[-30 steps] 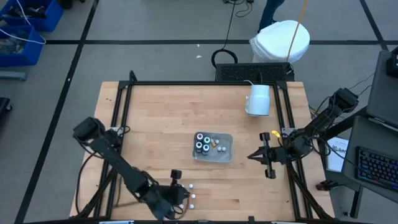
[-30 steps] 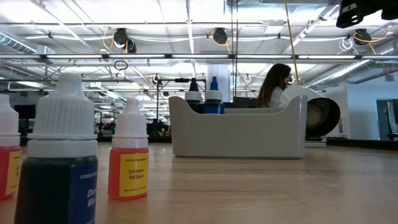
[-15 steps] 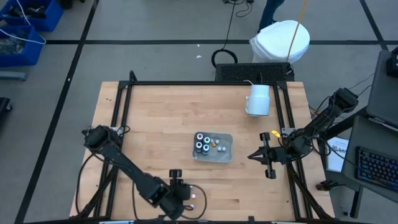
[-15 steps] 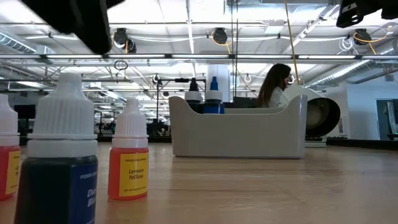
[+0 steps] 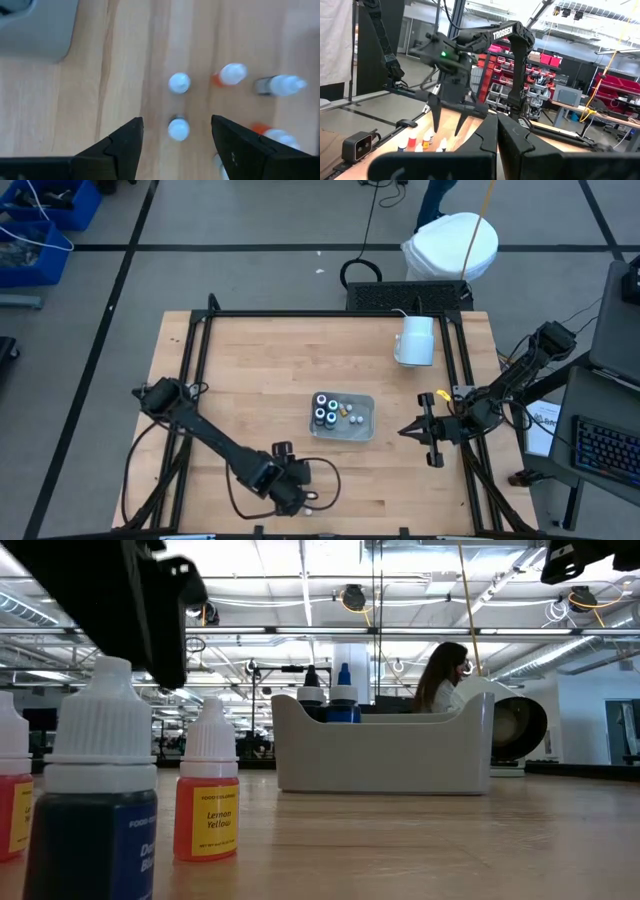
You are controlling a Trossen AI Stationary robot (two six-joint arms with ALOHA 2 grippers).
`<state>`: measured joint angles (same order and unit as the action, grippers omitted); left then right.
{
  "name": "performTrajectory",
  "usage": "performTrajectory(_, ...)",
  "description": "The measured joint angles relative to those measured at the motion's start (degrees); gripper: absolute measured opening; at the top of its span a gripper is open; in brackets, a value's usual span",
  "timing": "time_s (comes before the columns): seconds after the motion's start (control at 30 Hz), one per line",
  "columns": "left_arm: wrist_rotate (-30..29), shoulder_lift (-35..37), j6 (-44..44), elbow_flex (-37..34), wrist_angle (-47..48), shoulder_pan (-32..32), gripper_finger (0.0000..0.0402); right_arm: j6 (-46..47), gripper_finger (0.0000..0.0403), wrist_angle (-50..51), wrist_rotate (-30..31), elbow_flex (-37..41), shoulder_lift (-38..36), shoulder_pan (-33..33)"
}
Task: Pick & Place food coloring
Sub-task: Put the small black food coloring into the gray bin
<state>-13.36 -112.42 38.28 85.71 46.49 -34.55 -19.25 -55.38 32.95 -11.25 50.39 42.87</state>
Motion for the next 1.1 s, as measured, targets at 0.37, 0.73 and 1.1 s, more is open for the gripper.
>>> performTrajectory(0.37,3.17,0.0,4.08,-5.12,-3.76,0.94,0.0239,-0.51,0.0,0.42,0.0,0.0,0.0,0.0)
performTrajectory(0.73,4.38,0.0,4.08,-6.23,-6.97,0.9,0.0239,-0.37,0.0,0.42,0.0,0.0,0.0,0.0)
performTrajectory(1.1,5.79,-1.76,2.68,-6.25,-7.41,0.9,0.0239,-0.48,0.0,0.42,0.0,0.0,0.0,0.0)
